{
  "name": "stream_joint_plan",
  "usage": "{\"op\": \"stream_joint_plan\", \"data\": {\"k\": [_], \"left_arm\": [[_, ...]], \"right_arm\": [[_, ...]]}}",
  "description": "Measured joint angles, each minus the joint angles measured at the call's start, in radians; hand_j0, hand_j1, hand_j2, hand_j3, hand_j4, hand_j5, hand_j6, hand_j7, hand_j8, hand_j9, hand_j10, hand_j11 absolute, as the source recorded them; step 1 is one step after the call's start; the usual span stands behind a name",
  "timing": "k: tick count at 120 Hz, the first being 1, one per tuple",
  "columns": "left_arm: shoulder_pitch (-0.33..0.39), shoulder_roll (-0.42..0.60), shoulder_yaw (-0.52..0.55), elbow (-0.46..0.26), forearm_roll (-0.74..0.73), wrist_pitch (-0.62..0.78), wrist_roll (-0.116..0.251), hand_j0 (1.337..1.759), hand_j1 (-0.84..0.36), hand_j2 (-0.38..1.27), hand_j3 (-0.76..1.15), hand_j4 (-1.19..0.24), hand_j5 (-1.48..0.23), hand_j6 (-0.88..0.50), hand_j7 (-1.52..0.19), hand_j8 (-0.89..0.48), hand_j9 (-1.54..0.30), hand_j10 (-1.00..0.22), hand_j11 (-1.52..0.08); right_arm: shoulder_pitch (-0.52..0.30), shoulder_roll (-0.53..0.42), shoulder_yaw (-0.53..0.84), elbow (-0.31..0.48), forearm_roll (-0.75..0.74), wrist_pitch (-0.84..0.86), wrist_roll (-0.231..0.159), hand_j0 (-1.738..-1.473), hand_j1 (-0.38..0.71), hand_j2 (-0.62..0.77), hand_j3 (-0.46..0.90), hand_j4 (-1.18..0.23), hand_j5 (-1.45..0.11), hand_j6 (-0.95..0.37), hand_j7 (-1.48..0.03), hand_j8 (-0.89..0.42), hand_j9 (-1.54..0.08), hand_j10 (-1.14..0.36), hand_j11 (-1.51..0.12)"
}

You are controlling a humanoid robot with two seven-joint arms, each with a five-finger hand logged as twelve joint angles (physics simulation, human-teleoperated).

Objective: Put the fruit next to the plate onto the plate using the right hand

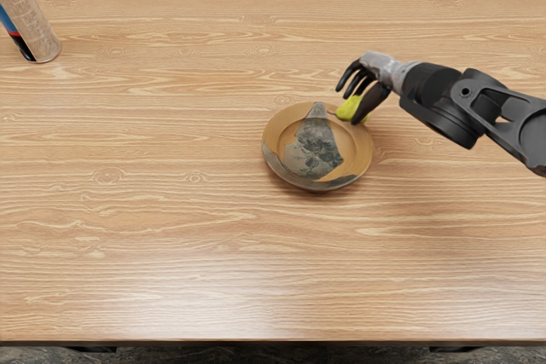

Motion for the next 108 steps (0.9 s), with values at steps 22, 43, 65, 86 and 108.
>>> {"op": "stream_joint_plan", "data": {"k": [22, 43, 65, 86, 108], "left_arm": [[0.0, 0.0, 0.0, 0.0, 0.0, 0.0, 0.0, 1.658, 0.35, 0.0, 0.0, 0.0, 0.0, 0.0, 0.0, 0.0, 0.0, 0.0, 0.0], [0.0, 0.0, 0.0, 0.0, 0.0, 0.0, 0.0, 1.658, 0.35, 0.0, 0.0, 0.0, 0.0, 0.0, 0.0, 0.0, 0.0, 0.0, 0.0], [0.0, 0.0, 0.0, 0.001, 0.0, 0.0, 0.0, 1.658, 0.35, 0.0, 0.0, 0.0, 0.0, 0.0, 0.0, 0.0, 0.0, 0.0, 0.0], [0.0, 0.0, 0.0, 0.0, 0.0, 0.0, 0.0, 1.658, 0.35, 0.0, 0.0, 0.0, 0.0, 0.0, 0.0, 0.0, 0.0, 0.0, 0.0], [0.002, 0.0, -0.001, 0.0, -0.001, 0.0, 0.0, 1.658, 0.35, 0.0, 0.0, 0.0, 0.0, 0.0, 0.0, 0.0, 0.0, 0.0, 0.0]], "right_arm": [[-0.008, 0.045, 0.001, 0.001, 0.001, 0.018, 0.0, -1.658, 0.25, 0.22, 0.0, -0.6, -0.81, -0.61, -0.8, -0.43, -0.8, -0.51, -0.8], [-0.008, 0.029, 0.056, 0.0, 0.14, 0.15, 0.009, -1.658, -0.1, 0.09, 0.0, -0.26, -0.35, -0.26, -0.34, -0.18, -0.34, -0.22, -0.34], [-0.033, -0.05, 0.16, -0.001, 0.374, 0.524, 0.193, -1.658, -0.25, 0.04, 0.0, -0.11, -0.14, -0.11, -0.14, -0.08, -0.14, -0.09, -0.14], [-0.158, -0.065, 0.272, -0.001, 0.439, 0.614, 0.399, -1.658, -0.31, 0.02, 0.0, -0.05, -0.06, -0.05, -0.06, -0.03, -0.06, -0.04, -0.06], [-0.367, -0.105, 0.489, -0.001, 0.461, 0.631, 0.472, -1.658, -0.33, 0.01, 0.0, -0.02, -0.02, -0.02, -0.02, -0.01, -0.02, -0.02, -0.02]]}}
